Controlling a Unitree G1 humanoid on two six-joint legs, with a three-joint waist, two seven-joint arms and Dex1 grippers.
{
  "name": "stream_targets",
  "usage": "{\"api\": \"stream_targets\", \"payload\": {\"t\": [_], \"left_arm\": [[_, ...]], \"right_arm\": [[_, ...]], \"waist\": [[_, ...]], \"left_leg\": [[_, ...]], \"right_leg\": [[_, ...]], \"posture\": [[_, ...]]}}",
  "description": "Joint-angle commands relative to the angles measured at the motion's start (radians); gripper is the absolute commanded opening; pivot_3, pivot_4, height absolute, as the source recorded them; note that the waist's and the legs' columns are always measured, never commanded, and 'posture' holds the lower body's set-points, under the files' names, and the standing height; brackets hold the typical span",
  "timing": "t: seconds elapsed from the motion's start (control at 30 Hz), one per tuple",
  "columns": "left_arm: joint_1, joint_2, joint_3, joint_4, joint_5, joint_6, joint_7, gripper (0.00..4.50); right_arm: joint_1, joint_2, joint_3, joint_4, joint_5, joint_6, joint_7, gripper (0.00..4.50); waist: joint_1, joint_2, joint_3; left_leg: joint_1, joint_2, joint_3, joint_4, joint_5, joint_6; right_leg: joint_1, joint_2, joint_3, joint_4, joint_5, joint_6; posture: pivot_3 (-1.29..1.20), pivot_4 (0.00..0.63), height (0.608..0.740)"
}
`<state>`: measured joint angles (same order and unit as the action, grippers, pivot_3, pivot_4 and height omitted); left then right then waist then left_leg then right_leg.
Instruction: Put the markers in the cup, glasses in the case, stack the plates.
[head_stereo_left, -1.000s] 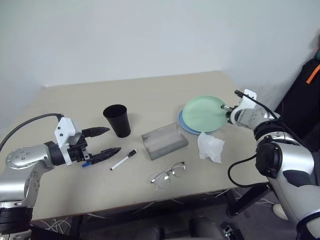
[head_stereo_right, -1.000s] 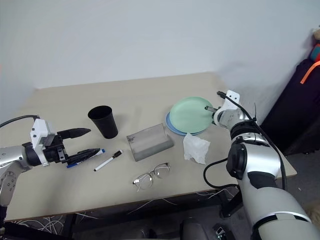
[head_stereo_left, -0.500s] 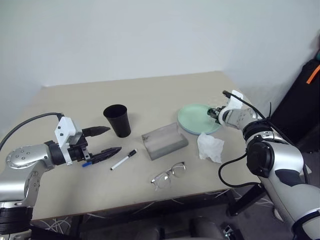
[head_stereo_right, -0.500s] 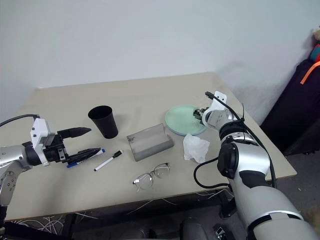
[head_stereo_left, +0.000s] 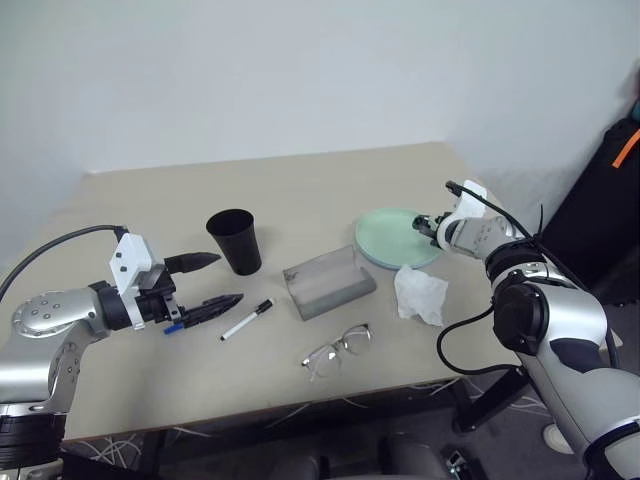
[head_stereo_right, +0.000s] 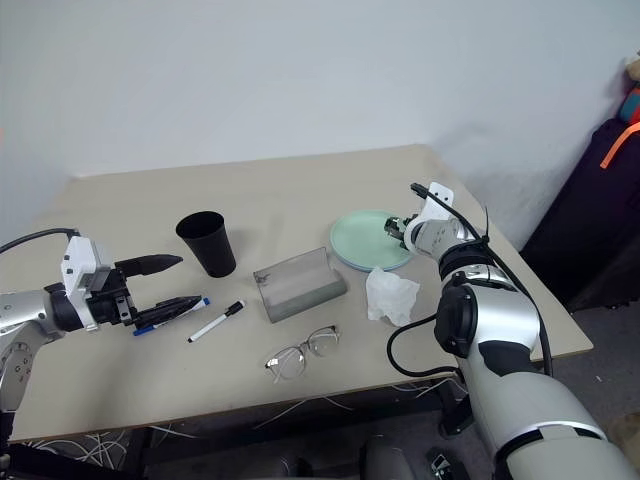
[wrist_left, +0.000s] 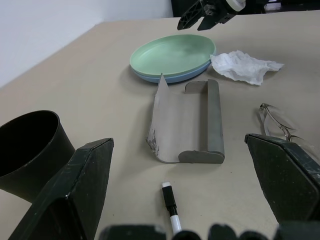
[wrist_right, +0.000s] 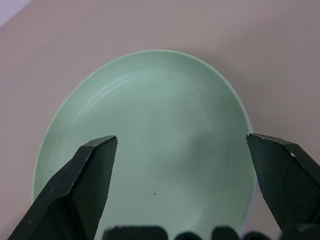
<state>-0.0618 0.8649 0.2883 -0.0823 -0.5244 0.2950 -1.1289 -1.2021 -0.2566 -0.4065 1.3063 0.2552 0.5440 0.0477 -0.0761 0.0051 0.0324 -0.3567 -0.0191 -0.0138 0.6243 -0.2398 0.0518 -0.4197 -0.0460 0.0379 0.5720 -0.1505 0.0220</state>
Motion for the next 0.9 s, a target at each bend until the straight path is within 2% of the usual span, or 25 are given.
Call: {"api": "stream_targets", "payload": {"t": [0.03,0.3,0.33,0.37,0.4,0.43,0.47,0.53,0.63,0.73,0.9], "left_arm": [[-0.01,0.004,0.029,-0.03,-0.013,-0.004,0.007,4.5],[-0.01,0.004,0.029,-0.03,-0.013,-0.004,0.007,4.5],[-0.009,0.001,0.028,-0.035,-0.015,-0.002,0.009,4.5],[0.006,-0.002,0.032,-0.047,-0.019,0.001,0.01,4.5],[0.017,-0.005,0.035,-0.057,-0.022,0.003,0.011,4.5],[0.025,-0.007,0.038,-0.064,-0.024,0.005,0.012,4.5],[0.03,-0.008,0.04,-0.069,-0.025,0.006,0.013,4.5],[0.033,-0.008,0.042,-0.073,-0.027,0.008,0.015,4.5],[0.034,-0.008,0.043,-0.075,-0.028,0.011,0.014,4.5],[0.033,-0.01,0.044,-0.076,-0.026,0.015,0.012,4.5],[0.032,-0.01,0.045,-0.076,-0.026,0.019,0.012,4.5]], "right_arm": [[-0.033,-0.004,-0.006,-0.019,0.009,-0.013,0.001,4.47],[-0.033,-0.004,-0.006,-0.019,0.009,-0.013,0.001,4.47],[-0.031,-0.043,0.087,-0.067,-0.057,-0.016,0.123,4.47],[0.089,-0.171,0.264,-0.314,-0.093,-0.007,0.447,4.47],[0.179,-0.267,0.391,-0.498,-0.116,0.0,0.686,4.47],[0.249,-0.335,0.472,-0.638,-0.12,0.014,0.839,4.47],[0.294,-0.373,0.505,-0.724,-0.108,0.031,0.907,4.47],[0.326,-0.402,0.515,-0.799,-0.091,0.061,0.925,4.47],[0.351,-0.418,0.508,-0.857,-0.089,0.093,0.935,4.47],[0.364,-0.424,0.499,-0.888,-0.086,0.114,0.937,4.47],[0.374,-0.428,0.488,-0.907,-0.085,0.126,0.937,4.47]], "waist": [[0.0,0.0,0.0],[0.0,0.0,0.0],[0.0,0.0,0.0],[0.001,0.0,0.0],[0.014,-0.001,0.0],[0.024,0.001,0.0],[0.032,0.006,-0.001],[0.03,0.008,-0.003],[0.001,0.003,-0.005],[0.002,0.002,-0.004],[0.005,0.002,-0.004]], "left_leg": [[0.0,0.0,0.0,0.0,0.0,0.0],[0.0,0.0,0.0,0.0,0.0,0.0],[0.0,0.0,0.0,0.0,0.0,0.0],[0.0,0.0,0.0,0.0,0.0,0.0],[0.0,0.0,0.0,0.0,0.0,0.0],[-0.004,0.0,-0.007,0.003,0.0,0.0],[-0.005,-0.003,-0.009,0.005,-0.002,0.002],[-0.002,-0.008,-0.01,0.005,-0.006,0.008],[0.001,-0.002,-0.005,0.004,-0.01,0.004],[0.015,0.0,0.001,0.003,-0.01,0.003],[0.016,0.009,0.004,0.004,-0.012,-0.001]], "right_leg": [[0.0,0.0,0.0,0.0,0.0,0.0],[0.0,0.0,0.0,0.0,0.0,0.0],[0.0,0.0,0.0,0.0,0.0,0.0],[0.0,0.0,0.0,0.0,0.0,0.0],[0.0,0.0,0.0,0.0,0.0,0.0],[0.001,0.001,-0.001,-0.002,-0.001,0.002],[0.001,0.001,0.002,0.0,-0.004,0.006],[0.003,-0.005,0.004,0.003,-0.009,0.014],[0.005,-0.004,0.0,0.002,-0.008,0.013],[0.011,-0.004,-0.002,0.002,-0.009,0.013],[0.009,-0.003,-0.003,0.002,-0.009,0.013]], "posture": [[0.0,0.0,0.732],[0.0,0.0,0.732],[0.0,0.0,0.732],[0.0,0.0,0.732],[0.0,0.0,0.732],[0.0,0.0,0.732],[0.0,0.0,0.732],[0.0,0.0,0.732],[0.0,0.0,0.732],[0.0,0.0,0.732],[0.0,0.0,0.732]]}}
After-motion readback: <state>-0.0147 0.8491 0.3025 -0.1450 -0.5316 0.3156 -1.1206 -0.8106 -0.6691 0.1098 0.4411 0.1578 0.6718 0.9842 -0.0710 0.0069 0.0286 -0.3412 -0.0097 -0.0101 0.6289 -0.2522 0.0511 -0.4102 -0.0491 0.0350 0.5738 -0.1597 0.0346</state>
